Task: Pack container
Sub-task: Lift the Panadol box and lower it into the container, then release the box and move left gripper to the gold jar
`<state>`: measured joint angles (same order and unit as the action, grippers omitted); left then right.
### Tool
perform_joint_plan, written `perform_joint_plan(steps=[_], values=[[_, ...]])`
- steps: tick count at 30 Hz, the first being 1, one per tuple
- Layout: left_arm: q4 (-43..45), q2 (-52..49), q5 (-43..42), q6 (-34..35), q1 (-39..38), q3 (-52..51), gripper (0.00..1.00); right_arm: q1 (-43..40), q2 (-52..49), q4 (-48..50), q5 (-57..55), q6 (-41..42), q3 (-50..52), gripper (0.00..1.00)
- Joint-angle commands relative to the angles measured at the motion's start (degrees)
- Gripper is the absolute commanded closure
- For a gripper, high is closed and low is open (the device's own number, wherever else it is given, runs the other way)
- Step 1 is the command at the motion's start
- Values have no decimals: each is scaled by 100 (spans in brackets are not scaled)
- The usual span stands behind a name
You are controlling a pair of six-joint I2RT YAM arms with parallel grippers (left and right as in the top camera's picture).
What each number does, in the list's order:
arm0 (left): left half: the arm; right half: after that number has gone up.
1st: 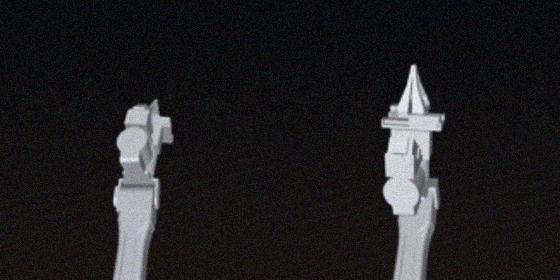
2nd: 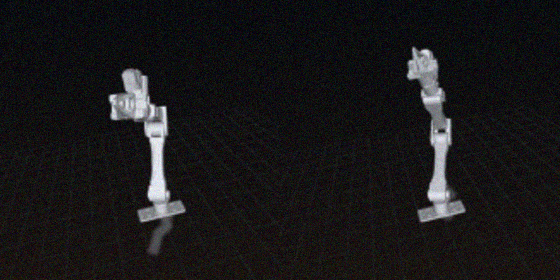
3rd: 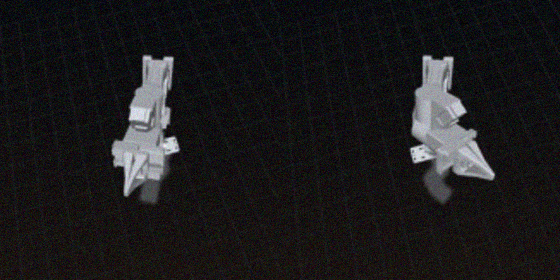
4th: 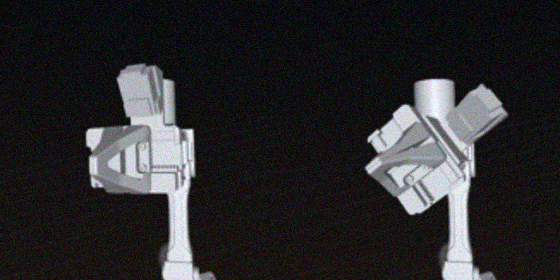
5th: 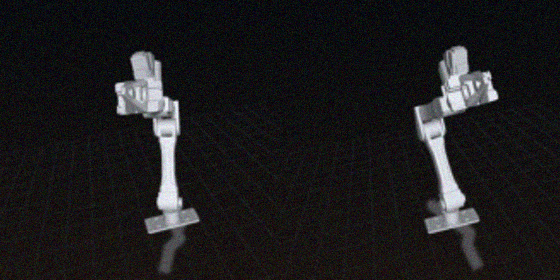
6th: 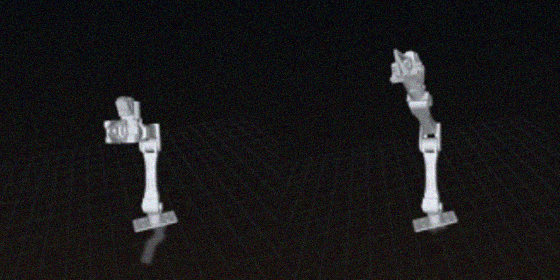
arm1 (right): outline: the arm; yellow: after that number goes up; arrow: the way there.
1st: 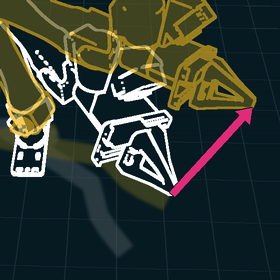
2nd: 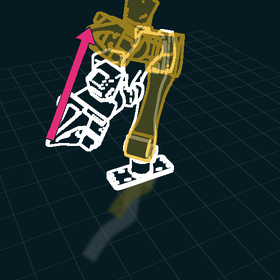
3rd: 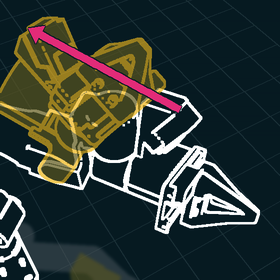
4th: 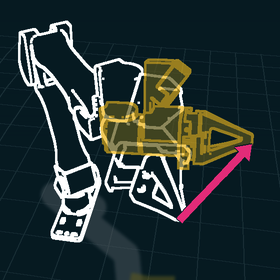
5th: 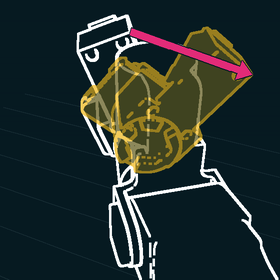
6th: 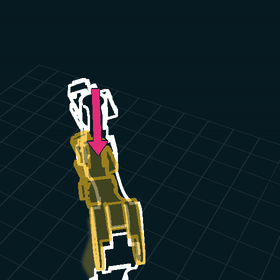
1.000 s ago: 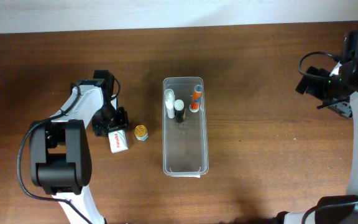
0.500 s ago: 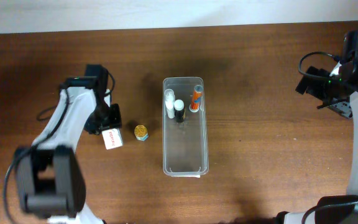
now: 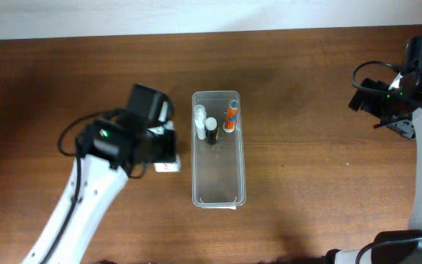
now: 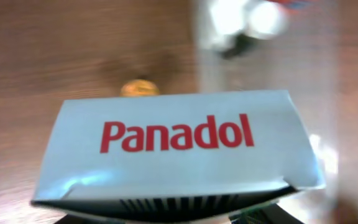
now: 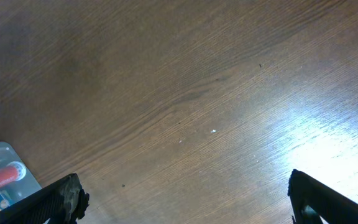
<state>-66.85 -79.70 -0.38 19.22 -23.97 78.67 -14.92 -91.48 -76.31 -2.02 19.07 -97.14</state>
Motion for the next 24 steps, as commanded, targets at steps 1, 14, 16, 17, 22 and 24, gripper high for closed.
perform_joint_plan(steps=[1,14,16,17,22,24], values=[[101,195,-199,654,-660,90,48,-11,-35,2,9,7,39,2],[905,-914,407,946,-1753,87,47,-11,-35,2,9,7,39,2],[964,-1174,376,946,-1753,87,48,-11,-35,2,9,7,39,1],[984,-1322,304,946,-1753,87,48,-11,-35,2,9,7,39,1],[929,-1816,142,949,-1768,87,48,-11,-35,2,9,7,39,2],[898,-2052,127,960,-1766,87,48,-11,-35,2,9,7,39,2]])
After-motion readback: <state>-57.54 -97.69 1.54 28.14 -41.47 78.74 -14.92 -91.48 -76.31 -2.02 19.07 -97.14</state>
